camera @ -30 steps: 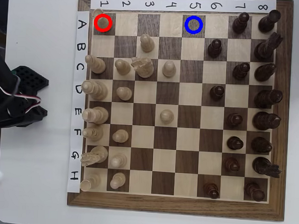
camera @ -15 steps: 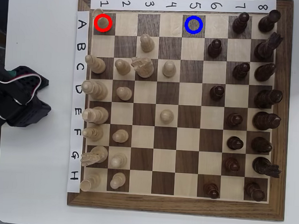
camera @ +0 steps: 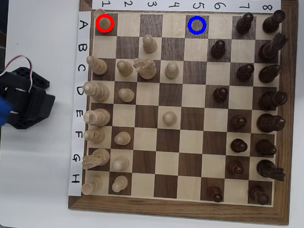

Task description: Move the piece to destination

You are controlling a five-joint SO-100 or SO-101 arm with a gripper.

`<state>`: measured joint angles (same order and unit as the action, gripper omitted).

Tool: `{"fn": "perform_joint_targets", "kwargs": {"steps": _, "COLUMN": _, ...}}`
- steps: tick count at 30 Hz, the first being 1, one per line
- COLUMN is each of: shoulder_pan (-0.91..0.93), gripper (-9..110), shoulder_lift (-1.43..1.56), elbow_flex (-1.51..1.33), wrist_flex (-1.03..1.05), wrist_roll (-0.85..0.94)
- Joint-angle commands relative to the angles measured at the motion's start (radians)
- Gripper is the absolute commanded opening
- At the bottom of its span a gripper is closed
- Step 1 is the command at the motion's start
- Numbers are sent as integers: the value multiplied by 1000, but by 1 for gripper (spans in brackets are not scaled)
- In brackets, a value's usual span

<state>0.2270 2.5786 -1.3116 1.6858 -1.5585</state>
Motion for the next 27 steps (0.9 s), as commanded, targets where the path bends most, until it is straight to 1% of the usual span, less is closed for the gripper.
{"fn": "perform_joint_targets", "kwargs": {"steps": 1, "shoulder_pan": -357, "gripper": 0, "shoulder_lift": -74, "elbow_flex": -176, "wrist_flex": 5, "wrist_roll": -201}}
{"fn": "perform_joint_targets", "kwargs": {"steps": 4, "shoulder_pan": -440, "gripper": 0, "shoulder_lift": -86, "elbow_flex": -224, "wrist_flex": 8, "wrist_roll": -249}}
{"fn": "perform_joint_targets", "kwargs": {"steps": 9, "shoulder_pan": -571, "gripper": 0, "shoulder_lift": -118, "elbow_flex": -255, "wrist_flex": 8, "wrist_roll": -408}}
{"fn": "perform_joint_targets", "kwargs": {"steps": 14, "shoulder_pan": -664, "gripper": 0, "shoulder_lift": -118, "elbow_flex": -310, "wrist_flex": 8, "wrist_roll": -482}}
{"fn": "perform_joint_targets", "kwargs": {"steps": 19, "shoulder_pan": -787, "gripper": 0, "shoulder_lift": -186, "elbow_flex": -348, "wrist_flex": 6, "wrist_roll": -623}}
{"fn": "perform_joint_targets", "kwargs": {"steps": 27, "shoulder_pan": -893, "gripper": 0, "shoulder_lift": -345, "elbow_flex": -428, "wrist_flex": 3, "wrist_roll": -710}}
